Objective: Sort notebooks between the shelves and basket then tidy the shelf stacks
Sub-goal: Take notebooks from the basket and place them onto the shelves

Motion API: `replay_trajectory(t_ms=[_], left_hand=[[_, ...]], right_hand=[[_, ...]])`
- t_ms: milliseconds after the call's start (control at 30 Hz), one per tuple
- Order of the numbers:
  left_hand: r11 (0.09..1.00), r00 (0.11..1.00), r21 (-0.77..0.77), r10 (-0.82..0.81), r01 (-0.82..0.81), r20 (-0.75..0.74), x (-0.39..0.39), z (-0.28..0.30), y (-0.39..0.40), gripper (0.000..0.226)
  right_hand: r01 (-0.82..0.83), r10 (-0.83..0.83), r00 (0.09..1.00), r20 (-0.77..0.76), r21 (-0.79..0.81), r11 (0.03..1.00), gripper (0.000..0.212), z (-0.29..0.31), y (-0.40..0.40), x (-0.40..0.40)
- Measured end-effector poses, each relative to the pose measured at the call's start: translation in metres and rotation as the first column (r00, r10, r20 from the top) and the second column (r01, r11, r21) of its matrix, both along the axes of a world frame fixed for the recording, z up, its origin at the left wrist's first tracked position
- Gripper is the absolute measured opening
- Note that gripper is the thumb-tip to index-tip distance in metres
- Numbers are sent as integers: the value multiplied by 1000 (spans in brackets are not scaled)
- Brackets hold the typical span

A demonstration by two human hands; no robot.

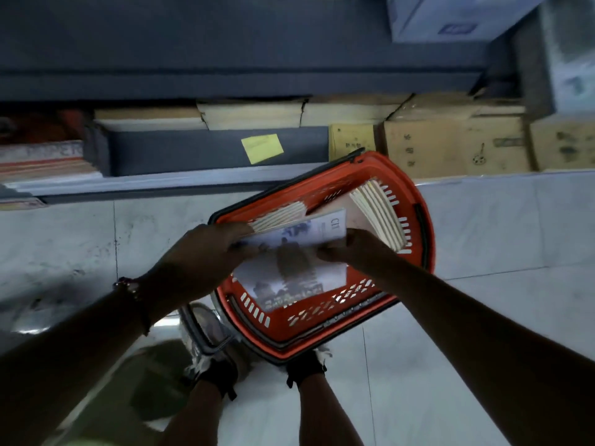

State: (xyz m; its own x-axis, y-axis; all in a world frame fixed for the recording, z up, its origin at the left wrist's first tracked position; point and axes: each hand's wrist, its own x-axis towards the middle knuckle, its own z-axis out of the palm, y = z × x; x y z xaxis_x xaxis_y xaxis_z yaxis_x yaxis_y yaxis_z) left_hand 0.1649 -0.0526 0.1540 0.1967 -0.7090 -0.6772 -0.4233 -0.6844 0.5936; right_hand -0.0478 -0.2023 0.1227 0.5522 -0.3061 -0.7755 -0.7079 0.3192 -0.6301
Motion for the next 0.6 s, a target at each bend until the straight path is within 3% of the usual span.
replay_trajectory(t_ms=[33, 200, 300, 467, 600], left_hand=[[999, 999, -47, -3, 4, 33, 7, 16, 4, 14], [941, 958, -208, 237, -268, -161, 23, 167, 4, 25], [912, 901, -146, 335, -384, -278, 21, 252, 10, 21], [969, 896, -52, 200, -240, -397, 28, 362, 28, 13], [982, 904, -36, 158, -187, -397, 40, 418, 40, 30]], right_hand=[[34, -34, 999, 24, 16, 999, 27, 19, 3, -4], [243, -251, 962, 107, 86, 966, 29, 190, 23, -8], [385, -390, 908, 154, 61, 921, 25, 285, 46, -14], [564, -561, 764, 319, 91, 821, 33, 406, 71, 2], [600, -601, 672, 433, 158, 784, 34, 480, 69, 23]])
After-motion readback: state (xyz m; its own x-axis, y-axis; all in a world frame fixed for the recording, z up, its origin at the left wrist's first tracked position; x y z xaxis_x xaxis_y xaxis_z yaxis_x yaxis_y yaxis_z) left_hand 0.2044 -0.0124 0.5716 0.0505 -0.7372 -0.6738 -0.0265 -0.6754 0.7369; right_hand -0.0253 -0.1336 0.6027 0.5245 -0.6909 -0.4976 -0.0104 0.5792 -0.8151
